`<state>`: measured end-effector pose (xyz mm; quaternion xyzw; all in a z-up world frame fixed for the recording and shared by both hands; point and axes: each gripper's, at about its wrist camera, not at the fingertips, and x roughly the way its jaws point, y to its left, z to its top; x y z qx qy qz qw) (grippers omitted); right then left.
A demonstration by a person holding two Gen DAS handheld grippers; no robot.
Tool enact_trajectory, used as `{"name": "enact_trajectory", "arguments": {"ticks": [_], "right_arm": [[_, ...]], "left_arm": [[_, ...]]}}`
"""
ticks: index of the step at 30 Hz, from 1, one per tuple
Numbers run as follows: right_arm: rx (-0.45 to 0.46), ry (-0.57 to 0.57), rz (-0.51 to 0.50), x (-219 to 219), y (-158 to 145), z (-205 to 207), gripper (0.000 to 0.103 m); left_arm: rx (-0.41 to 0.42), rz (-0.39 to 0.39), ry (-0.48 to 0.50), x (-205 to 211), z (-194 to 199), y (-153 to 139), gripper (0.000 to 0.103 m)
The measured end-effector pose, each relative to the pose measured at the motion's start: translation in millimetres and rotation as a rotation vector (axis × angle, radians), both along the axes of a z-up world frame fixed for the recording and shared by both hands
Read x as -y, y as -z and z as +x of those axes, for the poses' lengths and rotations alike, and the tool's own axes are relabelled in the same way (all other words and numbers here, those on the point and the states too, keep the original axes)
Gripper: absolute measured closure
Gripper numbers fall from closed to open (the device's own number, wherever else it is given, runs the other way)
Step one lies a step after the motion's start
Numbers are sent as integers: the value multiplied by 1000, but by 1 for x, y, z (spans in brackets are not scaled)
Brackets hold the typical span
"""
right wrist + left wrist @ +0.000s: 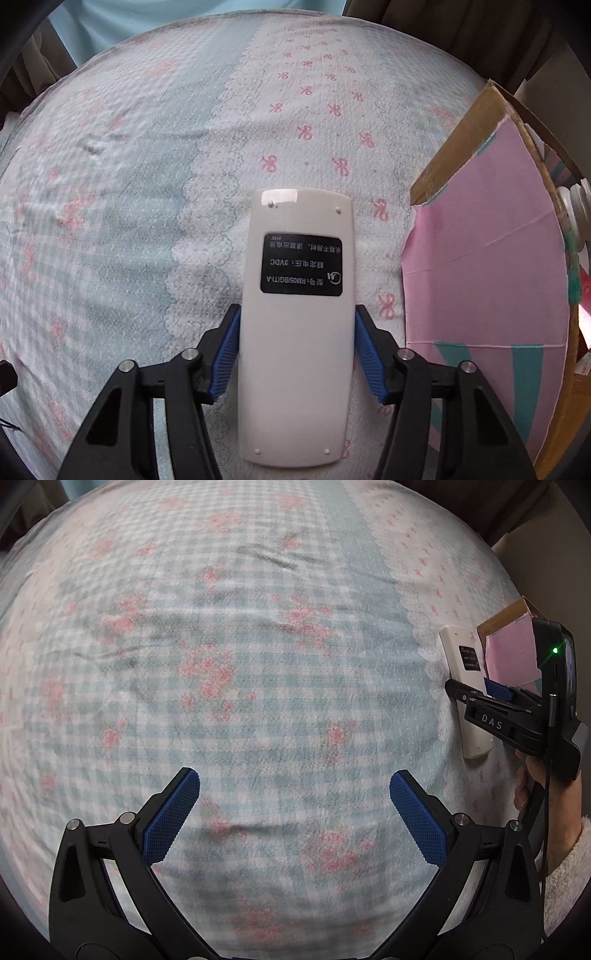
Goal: Organize rigid objects
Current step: 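Carry the remote over the box with the right tool and open it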
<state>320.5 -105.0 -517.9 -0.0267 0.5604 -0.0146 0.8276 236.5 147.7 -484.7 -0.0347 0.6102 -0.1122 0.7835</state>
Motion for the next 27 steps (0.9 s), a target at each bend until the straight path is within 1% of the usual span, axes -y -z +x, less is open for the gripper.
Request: {"name": "enact_trajectory", "arguments": {"ticks": [3, 5, 9, 14, 16, 18, 19, 23, 25, 27], "right_arm": [[16, 14, 17, 0, -5, -6, 50], [26, 29, 60, 3, -12, -21, 50], [66, 30, 126, 6, -32, -32, 50], [141, 42, 239, 11, -75, -50, 50], [178, 62, 291, 25, -100, -55, 50], [213, 91, 332, 35, -117, -61, 50], [232, 109, 347, 34, -125, -66, 50], [303, 212, 392, 85, -169, -84, 50], [326, 297, 421, 119, -183, -90, 50], [338, 399, 462, 158, -186, -96, 50]], "left_arm": [[5, 0, 3, 1, -3, -4, 1], [11, 0, 3, 2, -5, -7, 1], [14, -5, 0, 5, -8, -17, 1], [43, -7, -11, 13, -15, -43, 1], [63, -14, -13, 19, -17, -58, 1], [83, -22, -19, 25, -19, -74, 1], [94, -22, -20, 29, -20, -82, 1], [136, -16, -23, 51, -23, -111, 1], [147, -25, -33, 63, -25, -122, 1], [154, -40, -47, 76, -28, -130, 1]]}}
